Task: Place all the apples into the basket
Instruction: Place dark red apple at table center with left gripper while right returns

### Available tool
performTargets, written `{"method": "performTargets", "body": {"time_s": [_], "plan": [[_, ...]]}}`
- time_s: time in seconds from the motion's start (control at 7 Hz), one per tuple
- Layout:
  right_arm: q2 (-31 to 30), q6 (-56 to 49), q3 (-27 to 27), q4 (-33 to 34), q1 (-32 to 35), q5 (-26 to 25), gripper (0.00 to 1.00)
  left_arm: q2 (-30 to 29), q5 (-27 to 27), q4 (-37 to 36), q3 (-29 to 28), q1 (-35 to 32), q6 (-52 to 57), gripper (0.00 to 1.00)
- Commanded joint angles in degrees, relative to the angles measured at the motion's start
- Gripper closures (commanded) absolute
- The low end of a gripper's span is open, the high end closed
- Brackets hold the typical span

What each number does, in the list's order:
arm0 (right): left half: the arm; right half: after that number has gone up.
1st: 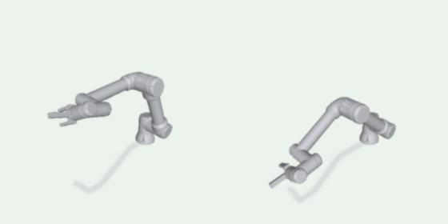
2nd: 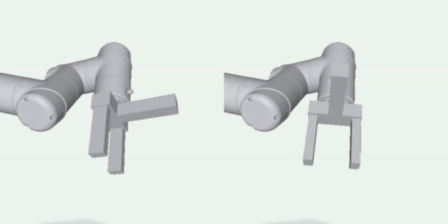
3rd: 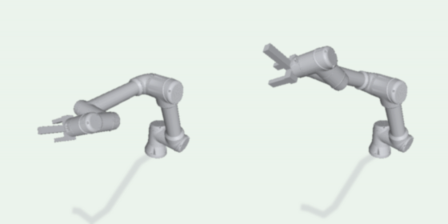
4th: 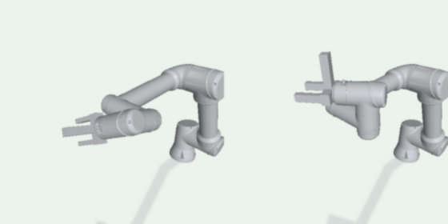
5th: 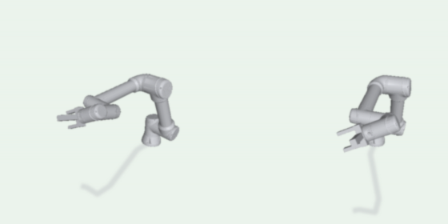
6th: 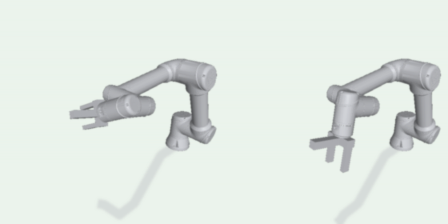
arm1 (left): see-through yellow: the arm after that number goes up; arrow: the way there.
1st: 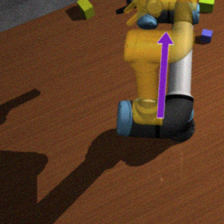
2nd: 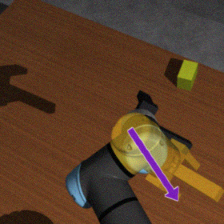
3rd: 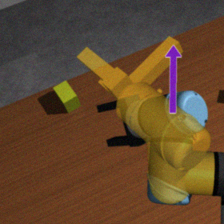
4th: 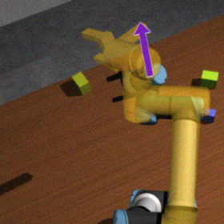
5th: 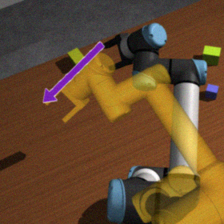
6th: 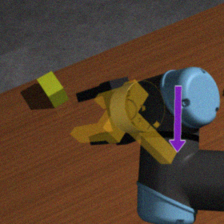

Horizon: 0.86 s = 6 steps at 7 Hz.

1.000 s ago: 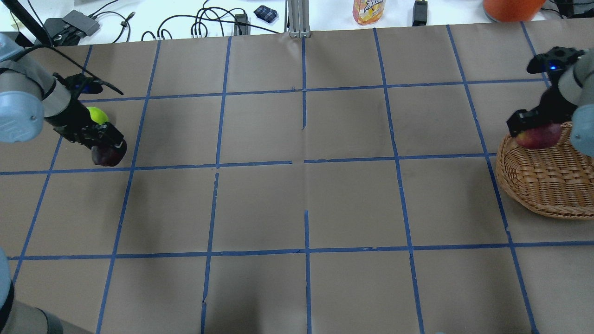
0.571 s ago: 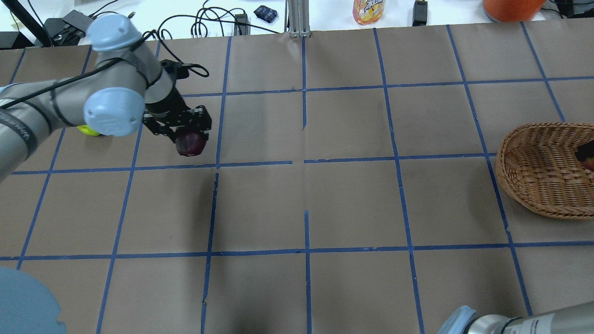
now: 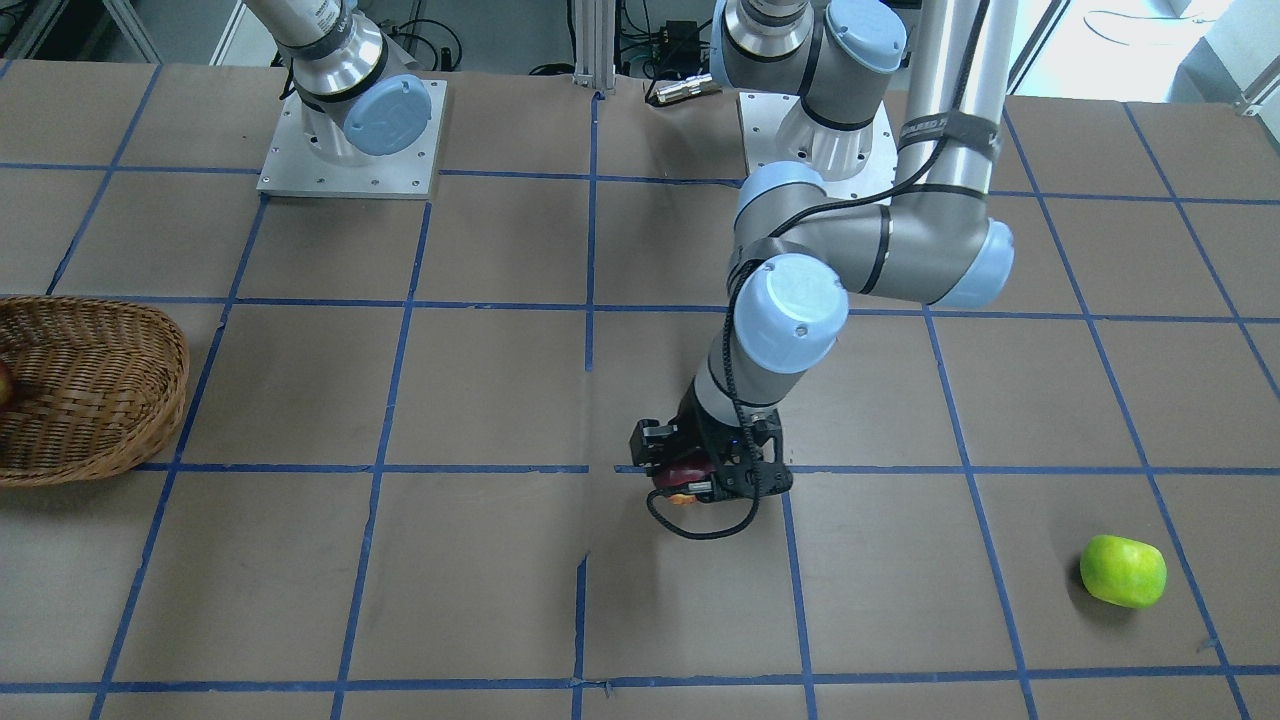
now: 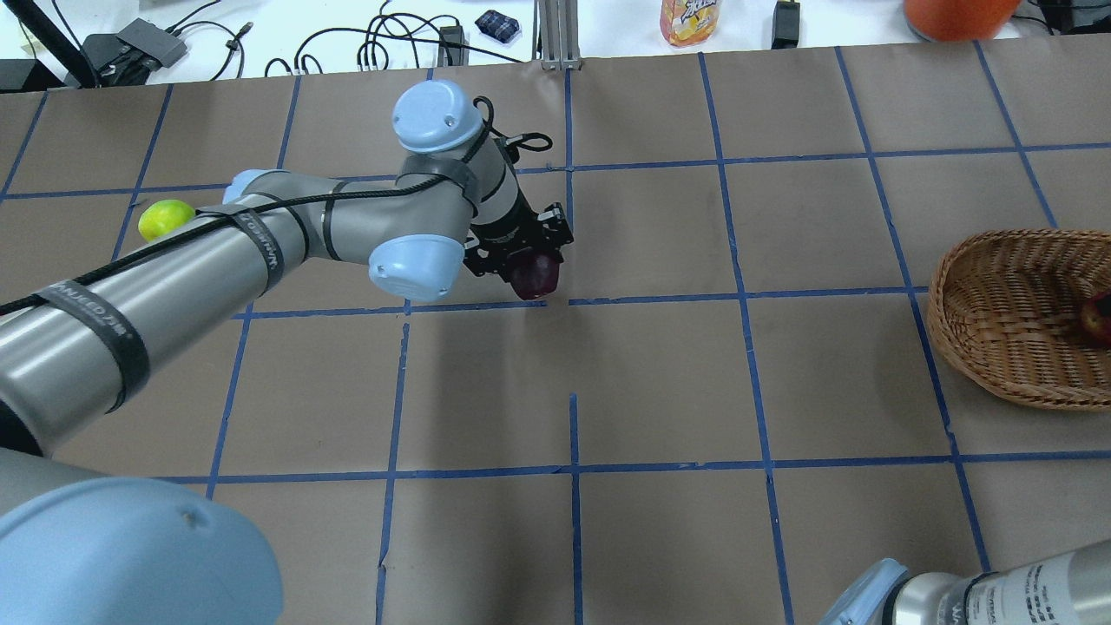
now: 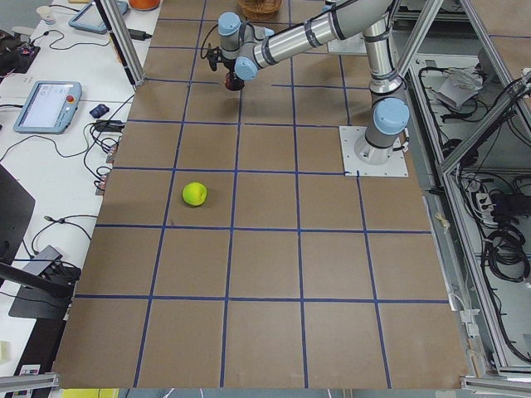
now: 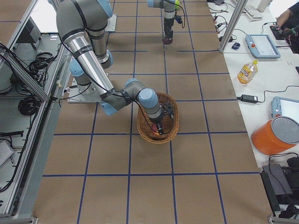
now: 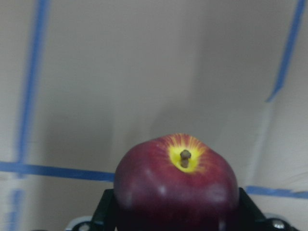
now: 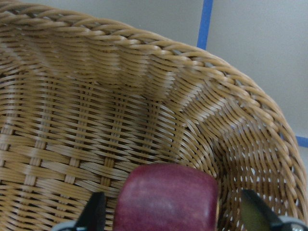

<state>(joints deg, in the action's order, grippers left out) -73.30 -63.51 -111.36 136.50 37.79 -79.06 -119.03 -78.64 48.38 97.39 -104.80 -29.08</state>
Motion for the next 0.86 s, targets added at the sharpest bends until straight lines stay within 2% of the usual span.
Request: {"method": "performTargets", "body": {"time_s": [0.0, 0.14, 0.29, 0.43, 0.57, 0.71], "plan": [[-3.15, 0.58, 3.94, -11.20, 1.49, -0.04, 0.00, -2.08, 0.25, -2.32, 1.04, -2.68, -2.91, 0.26], [-4.74, 2.85, 5.44, -14.91, 4.63, -0.82, 0.00, -1.12, 0.42, -2.76, 4.09, -2.17, -2.22, 0.00], [-6.49, 7.57, 6.06, -18.00, 8.58, -1.01, 0.00, 1.06, 0.33, -3.02, 4.12, -0.16, 0.49, 0.00], [-7.73, 13.53, 6.07, -19.42, 13.06, -1.88, 0.00, 5.17, 0.85, -0.07, 2.56, 5.26, 2.95, 0.00], [-8.26, 21.16, 5.98, -19.52, 19.02, -3.71, 0.00, 9.48, 3.30, 10.06, -0.42, 13.49, 7.93, 0.00], [-8.44, 28.02, 6.07, -19.43, 25.60, -4.95, 0.00, 11.96, 4.36, 23.21, -5.75, 20.97, 19.30, 0.00]]}}
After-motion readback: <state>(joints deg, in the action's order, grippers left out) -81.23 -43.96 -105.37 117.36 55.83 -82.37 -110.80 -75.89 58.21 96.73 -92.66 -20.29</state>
